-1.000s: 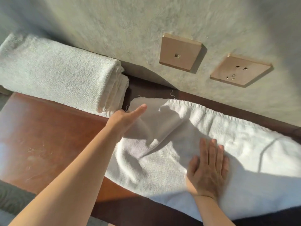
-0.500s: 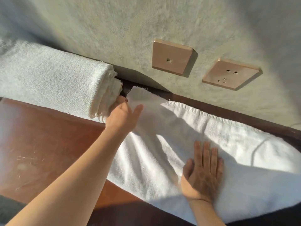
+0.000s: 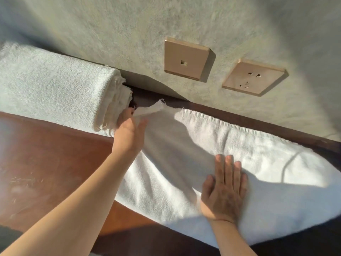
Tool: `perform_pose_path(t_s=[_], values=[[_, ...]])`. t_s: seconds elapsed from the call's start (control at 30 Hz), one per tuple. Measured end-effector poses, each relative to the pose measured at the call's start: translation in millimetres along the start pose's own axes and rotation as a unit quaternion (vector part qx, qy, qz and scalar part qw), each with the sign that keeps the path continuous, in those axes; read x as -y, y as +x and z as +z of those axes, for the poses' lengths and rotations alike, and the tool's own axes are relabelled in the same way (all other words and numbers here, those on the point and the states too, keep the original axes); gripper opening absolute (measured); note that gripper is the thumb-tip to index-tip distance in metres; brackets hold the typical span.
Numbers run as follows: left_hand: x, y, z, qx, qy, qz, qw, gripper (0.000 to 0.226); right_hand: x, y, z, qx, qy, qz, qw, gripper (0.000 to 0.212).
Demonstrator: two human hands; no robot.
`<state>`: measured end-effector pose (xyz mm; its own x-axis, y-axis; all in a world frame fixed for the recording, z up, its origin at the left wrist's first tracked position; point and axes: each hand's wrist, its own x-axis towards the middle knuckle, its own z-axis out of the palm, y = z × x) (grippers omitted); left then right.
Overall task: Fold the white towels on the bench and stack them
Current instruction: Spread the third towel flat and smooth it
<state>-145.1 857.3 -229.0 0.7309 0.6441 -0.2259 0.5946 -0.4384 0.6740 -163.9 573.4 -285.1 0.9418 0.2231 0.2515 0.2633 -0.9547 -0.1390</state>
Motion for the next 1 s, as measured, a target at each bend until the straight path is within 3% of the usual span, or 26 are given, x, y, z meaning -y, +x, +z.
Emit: perform_pose_path(t_s=[0.1, 0.17, 0.3, 0.43, 0.6, 0.7, 1.0], values=[[10, -35, 0, -0.011, 0.013, 0.020, 1.000, 0.066, 3, 1, -2, 0.030, 0.024, 0.019, 0.999, 0.058], [29, -63, -7, -0.031, 0.014, 0.002, 0.999, 0.071, 4, 1, -3, 0.010, 0.024, 0.023, 0.999, 0.055], [68, -107, -25, -0.032, 0.074, -0.070, 0.994, 0.047, 4, 1, -7, 0.019, 0.021, 0.016, 0.999, 0.057], [89, -127, -37, -0.015, 0.024, -0.053, 0.998, 0.026, 6, 2, -13, 0.046, 0.025, 0.025, 0.998, 0.058], [105, -147, -52, -0.013, -0.010, -0.007, 1.000, 0.023, 7, 1, -15, 0.061, 0.036, 0.039, 0.997, 0.059], [114, -148, -56, 0.010, 0.030, 0.046, 0.998, 0.020, 9, 1, -17, 0.083, 0.023, 0.045, 0.995, 0.060], [127, -142, -75, 0.060, -0.004, 0.023, 0.998, 0.024, 8, 2, -29, 0.178, 0.078, 0.043, 0.980, 0.070]])
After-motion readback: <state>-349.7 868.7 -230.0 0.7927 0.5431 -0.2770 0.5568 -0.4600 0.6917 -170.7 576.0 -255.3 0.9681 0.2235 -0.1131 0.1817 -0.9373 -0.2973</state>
